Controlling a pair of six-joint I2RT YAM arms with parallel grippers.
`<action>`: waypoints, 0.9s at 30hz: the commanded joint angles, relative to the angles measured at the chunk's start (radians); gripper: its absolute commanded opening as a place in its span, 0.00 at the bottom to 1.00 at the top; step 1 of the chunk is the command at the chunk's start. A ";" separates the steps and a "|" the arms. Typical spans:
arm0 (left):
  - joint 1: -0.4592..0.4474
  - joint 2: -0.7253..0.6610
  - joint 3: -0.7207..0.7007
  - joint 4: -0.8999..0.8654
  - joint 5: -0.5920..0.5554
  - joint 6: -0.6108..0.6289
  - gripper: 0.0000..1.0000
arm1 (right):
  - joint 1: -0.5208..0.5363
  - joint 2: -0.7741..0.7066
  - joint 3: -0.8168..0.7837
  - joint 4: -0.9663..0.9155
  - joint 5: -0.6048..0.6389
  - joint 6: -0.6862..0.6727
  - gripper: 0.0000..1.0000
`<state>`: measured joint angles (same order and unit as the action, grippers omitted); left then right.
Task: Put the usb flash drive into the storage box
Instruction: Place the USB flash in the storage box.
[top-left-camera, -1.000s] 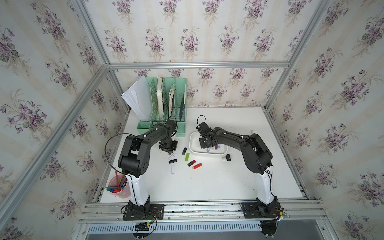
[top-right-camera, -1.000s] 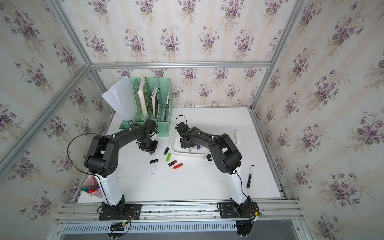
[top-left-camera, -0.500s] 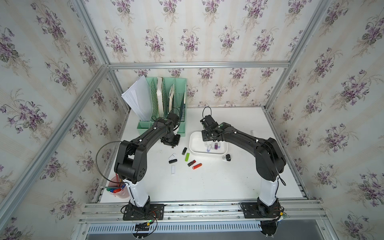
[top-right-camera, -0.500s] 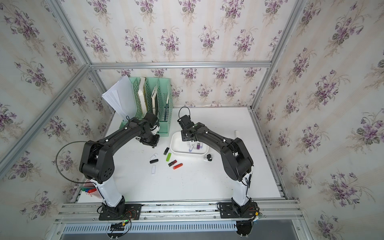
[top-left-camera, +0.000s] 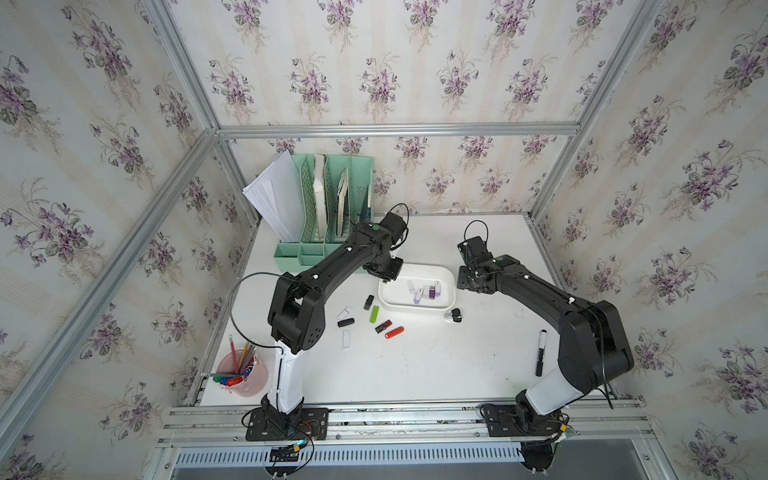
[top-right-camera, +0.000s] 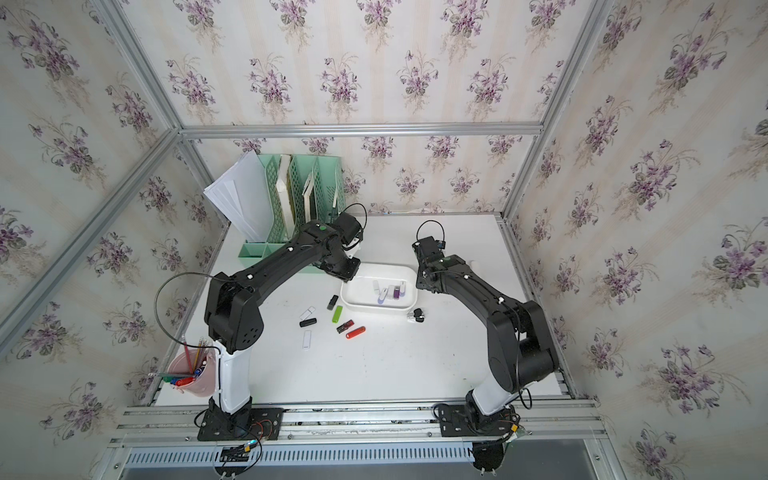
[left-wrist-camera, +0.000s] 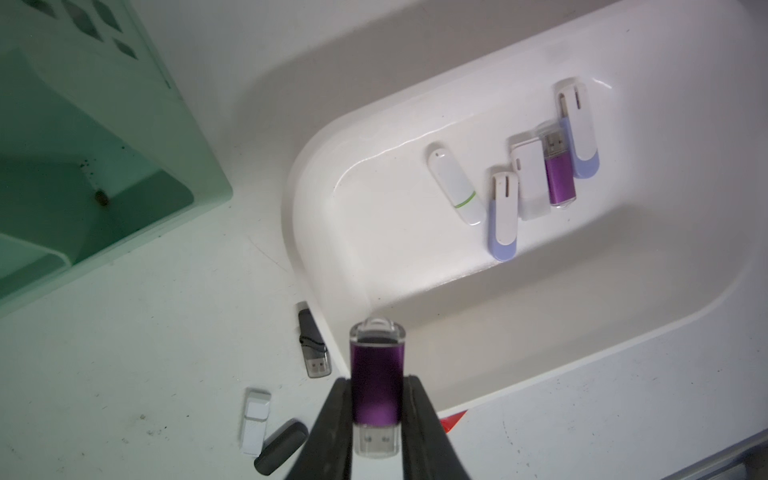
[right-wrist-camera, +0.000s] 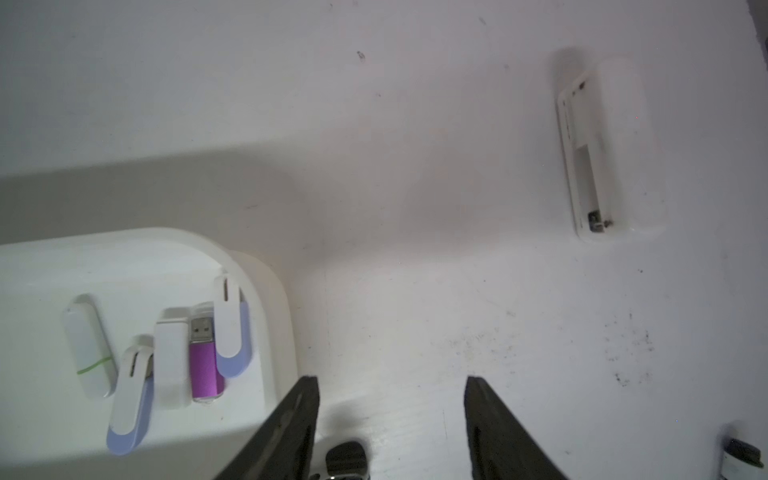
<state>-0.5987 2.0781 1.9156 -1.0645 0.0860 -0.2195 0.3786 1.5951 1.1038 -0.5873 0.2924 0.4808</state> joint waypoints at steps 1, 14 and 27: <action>-0.028 0.068 0.072 -0.043 0.019 -0.023 0.24 | -0.029 -0.005 -0.044 -0.003 -0.034 0.026 0.64; -0.052 0.233 0.173 -0.055 0.031 -0.032 0.25 | -0.031 0.013 -0.122 0.075 -0.146 0.028 0.65; -0.051 0.321 0.218 -0.063 0.006 -0.036 0.26 | -0.036 -0.043 -0.165 0.100 -0.185 0.027 0.66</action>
<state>-0.6502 2.3875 2.1189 -1.1088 0.1074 -0.2501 0.3458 1.5707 0.9432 -0.4953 0.0902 0.4980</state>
